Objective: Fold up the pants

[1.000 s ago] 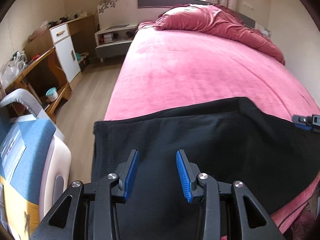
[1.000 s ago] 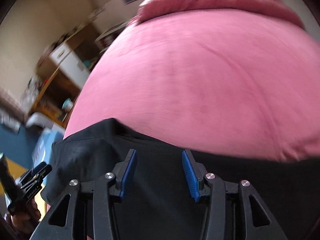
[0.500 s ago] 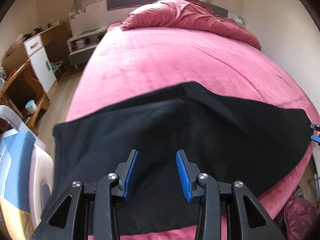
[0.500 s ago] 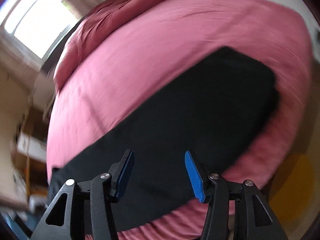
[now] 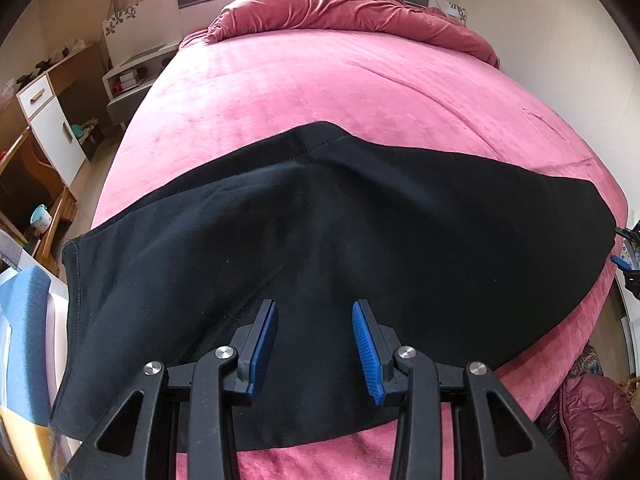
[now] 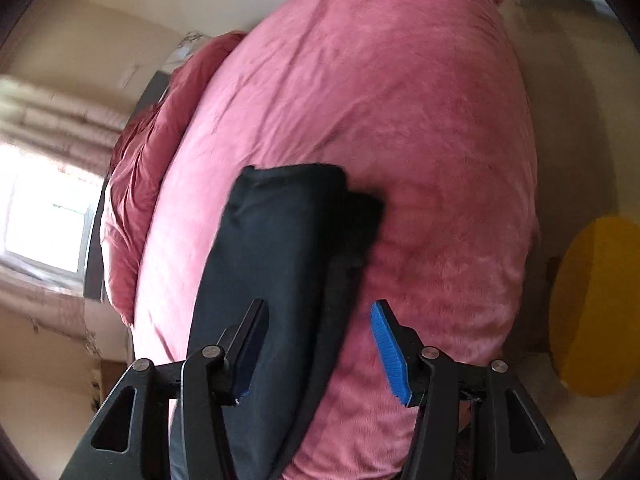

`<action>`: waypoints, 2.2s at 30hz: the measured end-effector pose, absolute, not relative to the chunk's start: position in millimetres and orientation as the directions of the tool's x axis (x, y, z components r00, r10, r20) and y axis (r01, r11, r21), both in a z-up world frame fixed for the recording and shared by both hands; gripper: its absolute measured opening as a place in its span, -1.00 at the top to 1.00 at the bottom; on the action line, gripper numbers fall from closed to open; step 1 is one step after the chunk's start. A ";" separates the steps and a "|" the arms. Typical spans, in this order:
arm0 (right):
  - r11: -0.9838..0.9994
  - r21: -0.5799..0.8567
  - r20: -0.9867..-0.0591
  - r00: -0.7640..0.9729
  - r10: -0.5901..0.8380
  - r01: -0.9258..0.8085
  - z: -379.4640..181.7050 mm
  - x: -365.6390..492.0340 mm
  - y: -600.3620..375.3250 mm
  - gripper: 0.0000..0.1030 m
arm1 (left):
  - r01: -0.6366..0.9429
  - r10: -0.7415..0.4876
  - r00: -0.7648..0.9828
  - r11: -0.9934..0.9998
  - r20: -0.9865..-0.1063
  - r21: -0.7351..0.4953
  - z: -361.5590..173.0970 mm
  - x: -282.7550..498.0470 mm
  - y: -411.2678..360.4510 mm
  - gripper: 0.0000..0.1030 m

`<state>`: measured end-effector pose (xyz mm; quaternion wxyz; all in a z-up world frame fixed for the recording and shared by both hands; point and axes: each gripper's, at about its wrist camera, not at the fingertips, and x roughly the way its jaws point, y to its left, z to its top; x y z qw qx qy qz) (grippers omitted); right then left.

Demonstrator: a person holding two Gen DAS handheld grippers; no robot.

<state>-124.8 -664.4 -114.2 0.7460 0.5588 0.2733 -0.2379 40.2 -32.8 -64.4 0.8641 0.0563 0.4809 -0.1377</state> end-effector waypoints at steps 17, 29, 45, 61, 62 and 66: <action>0.340 0.707 -0.640 0.766 -0.065 0.620 -120.6 -89.0 -676.8 0.65 | 0.305 -0.179 0.452 0.952 -0.874 -0.037 -74.3 40.8 -45.6 0.23; 0.798 0.524 -0.600 0.794 0.097 0.298 -5.3 -25.1 -543.9 0.65 | 0.268 -0.325 0.385 0.935 -0.864 -0.232 -71.3 54.8 -39.9 0.24; 0.951 0.282 -0.786 0.539 0.304 -0.124 -56.3 43.3 -300.9 0.70 | 0.284 -0.528 0.312 0.845 -0.790 -0.453 -59.1 67.6 -40.6 0.23; 0.927 0.282 -0.815 0.449 0.367 -0.247 -91.1 35.8 -258.7 -0.28 | 0.206 -0.673 0.186 0.739 -0.716 -0.642 -70.8 97.1 -72.8 -0.23; 0.924 0.291 -0.814 0.444 0.375 -0.247 -90.0 31.8 -261.5 -0.28 | 0.205 -0.675 0.180 0.737 -0.715 -0.644 -71.7 97.9 -74.8 -0.23; 0.934 0.298 -0.816 0.455 0.356 -0.197 -78.3 8.1 -290.7 -0.28 | 0.199 -0.668 0.147 0.743 -0.730 -0.639 -79.6 104.8 -87.2 -0.23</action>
